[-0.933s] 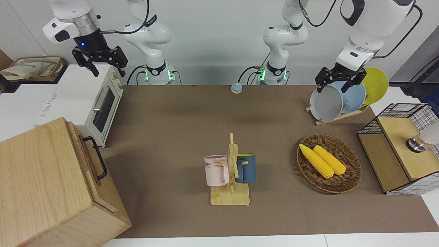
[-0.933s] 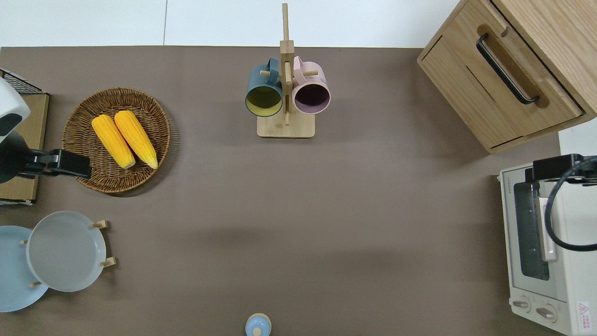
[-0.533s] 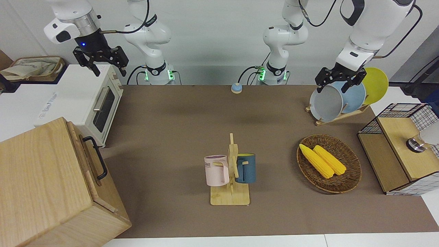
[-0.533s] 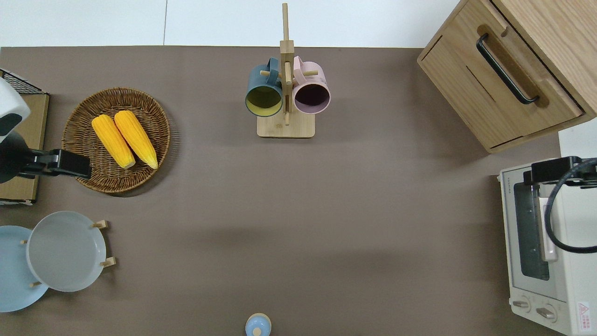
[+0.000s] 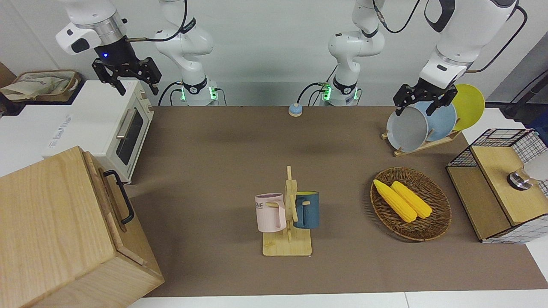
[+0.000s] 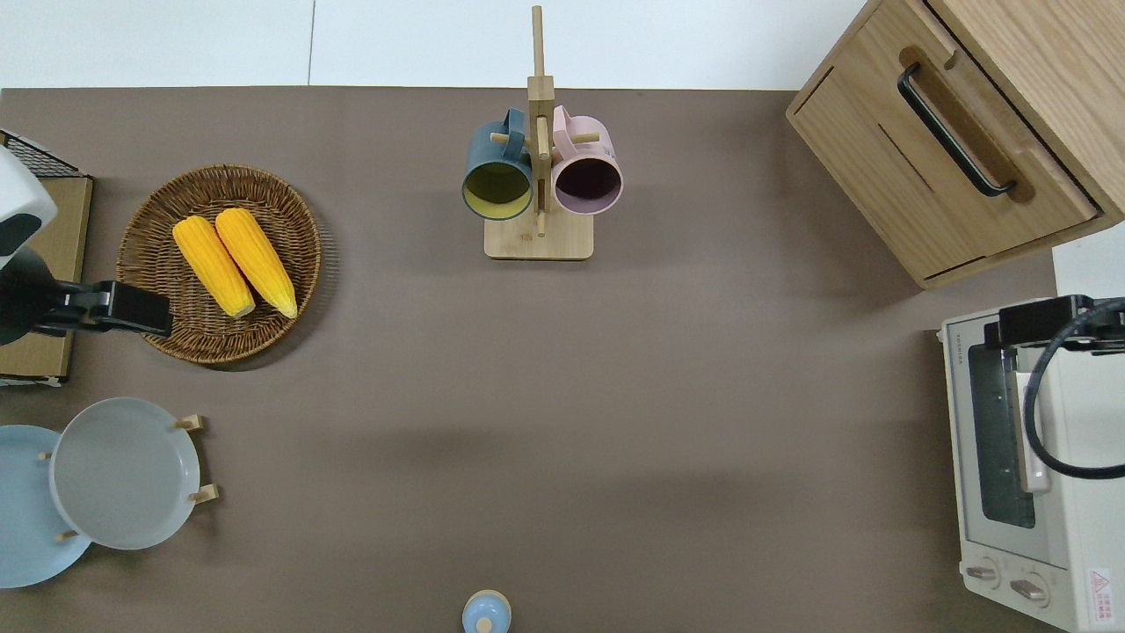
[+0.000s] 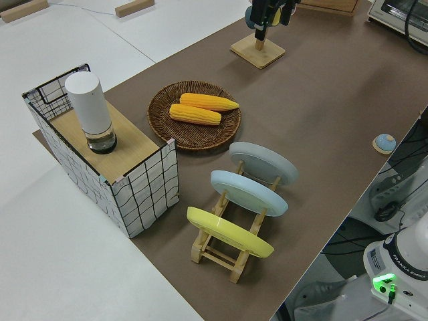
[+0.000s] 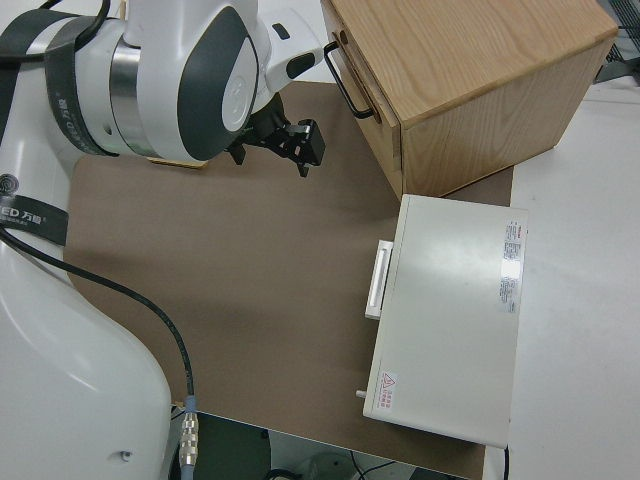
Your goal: Slide drawer open with right arm
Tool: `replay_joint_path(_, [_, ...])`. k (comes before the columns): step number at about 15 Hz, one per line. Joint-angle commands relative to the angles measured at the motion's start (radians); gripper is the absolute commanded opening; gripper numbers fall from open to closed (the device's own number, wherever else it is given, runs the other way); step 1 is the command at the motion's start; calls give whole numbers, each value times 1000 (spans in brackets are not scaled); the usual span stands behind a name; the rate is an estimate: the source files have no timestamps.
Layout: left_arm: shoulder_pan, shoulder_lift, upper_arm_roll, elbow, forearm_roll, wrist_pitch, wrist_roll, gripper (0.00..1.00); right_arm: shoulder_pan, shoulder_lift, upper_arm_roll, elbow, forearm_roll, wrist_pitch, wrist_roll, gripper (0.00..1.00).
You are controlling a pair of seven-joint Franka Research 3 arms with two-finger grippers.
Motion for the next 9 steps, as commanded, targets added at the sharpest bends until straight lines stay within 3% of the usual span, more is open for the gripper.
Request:
replay_joint_path(1, [5,11,-7,26,17,-20,10,993,-4,3,8,13,11,-28,-23,985])
replay_joint_path(9, [5,11,-7,24,17,-20,10,993,-2,-2,12,12,12,-41,-17,983])
